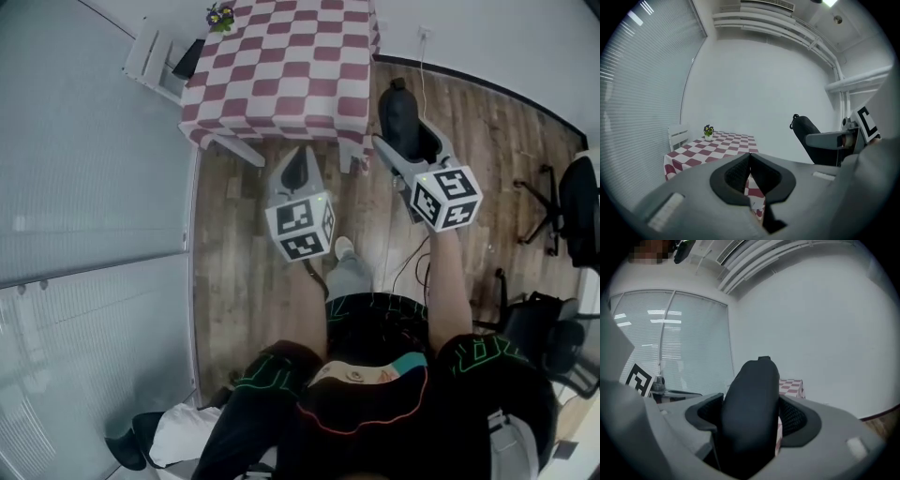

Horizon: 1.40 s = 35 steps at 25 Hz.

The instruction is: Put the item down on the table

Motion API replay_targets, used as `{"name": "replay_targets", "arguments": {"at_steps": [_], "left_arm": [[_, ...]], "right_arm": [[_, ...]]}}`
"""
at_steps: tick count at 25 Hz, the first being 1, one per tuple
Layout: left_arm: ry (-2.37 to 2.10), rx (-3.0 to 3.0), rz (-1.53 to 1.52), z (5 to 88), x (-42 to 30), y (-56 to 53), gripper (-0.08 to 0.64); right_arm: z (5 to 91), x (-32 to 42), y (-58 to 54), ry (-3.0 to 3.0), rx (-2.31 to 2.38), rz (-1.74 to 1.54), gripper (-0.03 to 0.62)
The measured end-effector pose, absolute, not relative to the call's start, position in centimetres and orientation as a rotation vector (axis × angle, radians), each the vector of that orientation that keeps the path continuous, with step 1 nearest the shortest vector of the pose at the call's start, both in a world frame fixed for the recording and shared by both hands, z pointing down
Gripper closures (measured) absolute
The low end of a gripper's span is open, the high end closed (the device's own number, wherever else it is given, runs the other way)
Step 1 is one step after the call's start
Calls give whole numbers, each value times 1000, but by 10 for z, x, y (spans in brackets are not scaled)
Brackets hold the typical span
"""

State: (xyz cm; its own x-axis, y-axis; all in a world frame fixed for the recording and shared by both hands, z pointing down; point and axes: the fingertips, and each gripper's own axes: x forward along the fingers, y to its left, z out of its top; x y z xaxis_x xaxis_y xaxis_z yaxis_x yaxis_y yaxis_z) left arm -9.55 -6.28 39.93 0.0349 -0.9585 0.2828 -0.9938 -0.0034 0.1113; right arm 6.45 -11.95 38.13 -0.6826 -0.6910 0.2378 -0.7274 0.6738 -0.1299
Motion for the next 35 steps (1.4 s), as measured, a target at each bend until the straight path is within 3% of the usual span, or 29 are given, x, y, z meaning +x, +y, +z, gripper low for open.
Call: {"name": "replay_targets", "arguments": {"at_steps": [21,35], "left_arm": [[-2123,1889,-102,387,-198,-90,551],[-2113,1992,-122,368,-188,-167,551]], "right_arm": [[335,-37,-167,-2742,991,111,221],[318,-17,-232,-2771,1079,70,221]]}}
